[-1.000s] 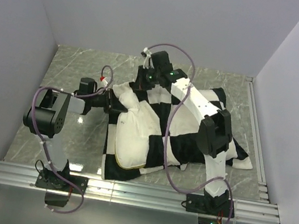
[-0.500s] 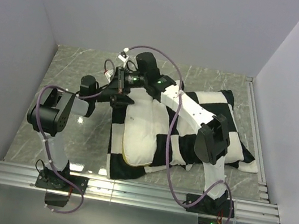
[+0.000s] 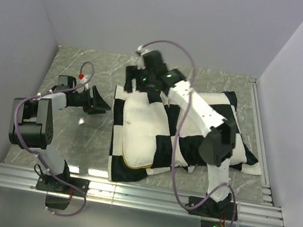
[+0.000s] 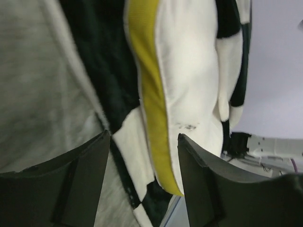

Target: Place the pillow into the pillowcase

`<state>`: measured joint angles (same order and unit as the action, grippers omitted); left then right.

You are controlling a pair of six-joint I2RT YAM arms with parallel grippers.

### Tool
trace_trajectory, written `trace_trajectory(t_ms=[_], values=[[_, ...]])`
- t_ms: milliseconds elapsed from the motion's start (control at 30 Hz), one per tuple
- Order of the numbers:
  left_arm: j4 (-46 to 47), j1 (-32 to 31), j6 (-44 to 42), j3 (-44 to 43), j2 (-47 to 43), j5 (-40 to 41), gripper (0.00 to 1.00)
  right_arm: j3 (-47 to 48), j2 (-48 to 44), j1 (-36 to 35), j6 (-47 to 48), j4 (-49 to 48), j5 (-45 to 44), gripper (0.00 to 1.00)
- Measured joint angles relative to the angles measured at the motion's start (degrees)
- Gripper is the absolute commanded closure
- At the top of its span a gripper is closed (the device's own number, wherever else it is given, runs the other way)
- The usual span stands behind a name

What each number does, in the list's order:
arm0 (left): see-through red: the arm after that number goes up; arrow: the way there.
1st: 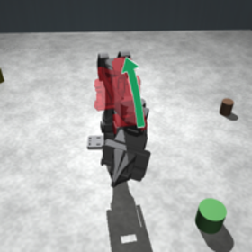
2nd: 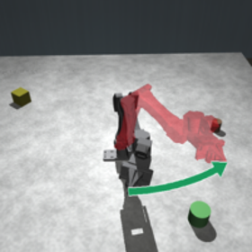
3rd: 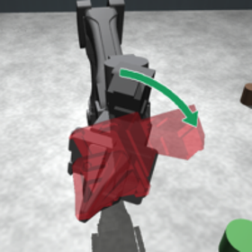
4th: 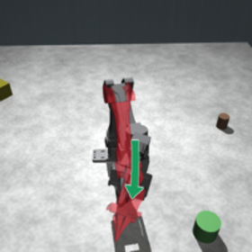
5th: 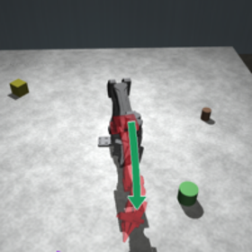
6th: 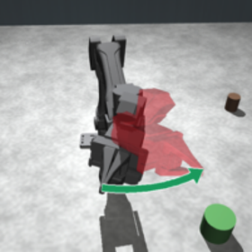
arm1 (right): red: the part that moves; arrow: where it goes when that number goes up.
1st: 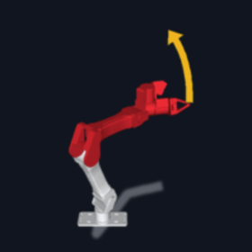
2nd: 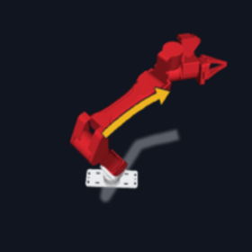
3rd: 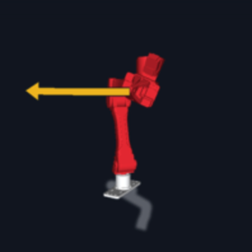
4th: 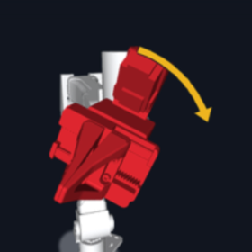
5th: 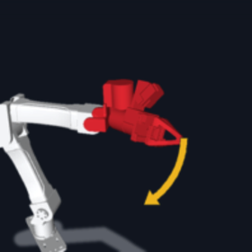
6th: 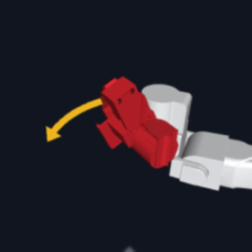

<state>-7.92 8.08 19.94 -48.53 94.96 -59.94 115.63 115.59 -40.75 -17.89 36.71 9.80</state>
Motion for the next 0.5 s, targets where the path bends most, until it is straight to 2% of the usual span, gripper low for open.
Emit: trace_trajectory(t_ms=[33,167,200,333,400,500], values=[[-1.92,1.31,-1.31,-0.57,-0.07,0.83,0.07,0.92,1.77,-1.95,1.01,1.62,-1.64,0.04],[-5.46,4.68,-4.04,-3.69,-1.84,5.44,0.05,3.26,9.03,-9.22,3.96,7.56,-7.5,0.03],[-5.57,4.9,-4.28,-4.42,-2.45,6.67,0.01,3.28,10.78,-10.82,4.39,8.52,-8.96,0.03],[-4.37,4.79,-4.46,-6.08,-5.11,11.43,0.01,1.9,16.04,-14.23,5.6,9.97,-14.73,0.04],[-3.19,4.33,-4.31,-6.14,-5.22,14.43,0.01,0.39,17.59,-14.32,5.99,9.77,-16.68,0.09],[-1.95,2.78,-3.91,-6.14,-4.26,18.97,0.01,-0.66,18.64,-13.84,6.62,8.98,-17.86,0.38]])
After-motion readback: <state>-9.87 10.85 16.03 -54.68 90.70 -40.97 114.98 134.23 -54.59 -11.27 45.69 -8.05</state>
